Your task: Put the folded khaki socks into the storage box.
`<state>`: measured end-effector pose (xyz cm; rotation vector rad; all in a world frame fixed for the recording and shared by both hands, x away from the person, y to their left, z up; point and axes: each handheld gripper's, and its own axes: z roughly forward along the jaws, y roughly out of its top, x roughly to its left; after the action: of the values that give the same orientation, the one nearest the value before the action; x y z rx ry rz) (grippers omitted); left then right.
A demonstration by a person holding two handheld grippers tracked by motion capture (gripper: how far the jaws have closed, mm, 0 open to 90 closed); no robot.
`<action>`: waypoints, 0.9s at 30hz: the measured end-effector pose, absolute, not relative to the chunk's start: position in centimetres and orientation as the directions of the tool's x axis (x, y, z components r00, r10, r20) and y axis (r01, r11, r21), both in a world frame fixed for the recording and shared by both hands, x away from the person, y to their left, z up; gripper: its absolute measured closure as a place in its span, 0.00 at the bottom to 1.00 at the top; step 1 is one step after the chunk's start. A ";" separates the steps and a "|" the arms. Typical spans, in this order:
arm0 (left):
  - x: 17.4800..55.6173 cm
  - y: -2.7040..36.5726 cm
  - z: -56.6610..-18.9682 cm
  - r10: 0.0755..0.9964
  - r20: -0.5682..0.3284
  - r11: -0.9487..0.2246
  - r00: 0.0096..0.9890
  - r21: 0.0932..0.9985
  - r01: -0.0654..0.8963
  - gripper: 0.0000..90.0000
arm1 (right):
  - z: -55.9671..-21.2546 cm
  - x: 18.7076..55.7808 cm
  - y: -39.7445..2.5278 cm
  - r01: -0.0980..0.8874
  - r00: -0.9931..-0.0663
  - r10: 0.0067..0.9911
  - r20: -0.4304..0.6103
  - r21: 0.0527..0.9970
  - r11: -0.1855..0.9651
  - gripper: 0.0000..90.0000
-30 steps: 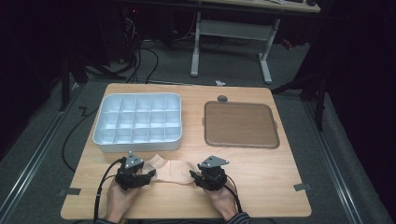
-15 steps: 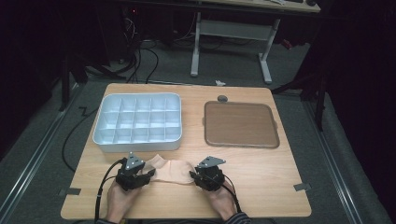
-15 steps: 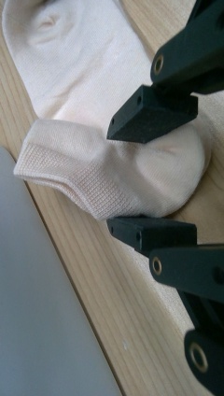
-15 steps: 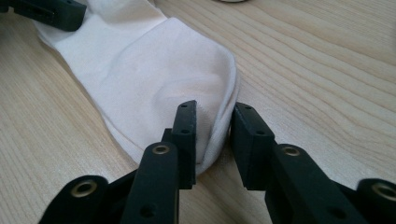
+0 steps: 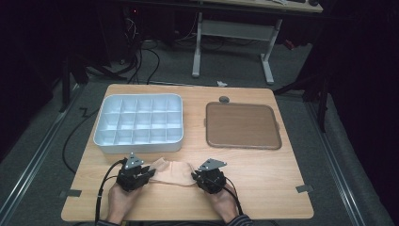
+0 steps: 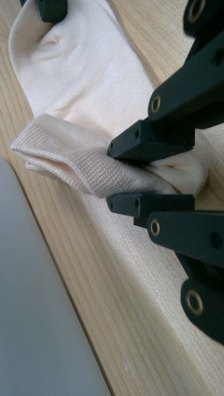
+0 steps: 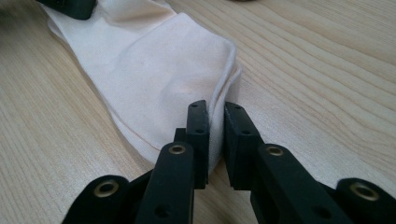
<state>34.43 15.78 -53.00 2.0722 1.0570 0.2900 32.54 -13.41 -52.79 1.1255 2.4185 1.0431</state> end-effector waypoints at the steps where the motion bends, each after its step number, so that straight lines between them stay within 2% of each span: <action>1: 34.5 15.8 -53.0 0.764 -0.137 -0.354 0.631 0.728 0.587 0.83 | -52.8 32.5 -13.4 0.551 -0.658 0.751 0.048 0.711 0.437 0.91; 7: 34.5 15.9 -52.9 0.759 -0.149 -0.346 0.634 0.733 0.586 0.89 | -52.8 32.5 -13.4 0.544 -0.659 0.751 0.040 0.715 0.439 0.95; 27: 33.9 15.8 -52.2 0.738 -0.187 -0.309 0.648 0.761 0.571 0.90 | -51.9 32.2 -14.3 0.523 -0.655 0.755 0.034 0.742 0.420 0.96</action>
<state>33.93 15.83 -52.24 2.0089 1.0203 0.2471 32.20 -14.26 -51.94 1.1053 2.3740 1.0773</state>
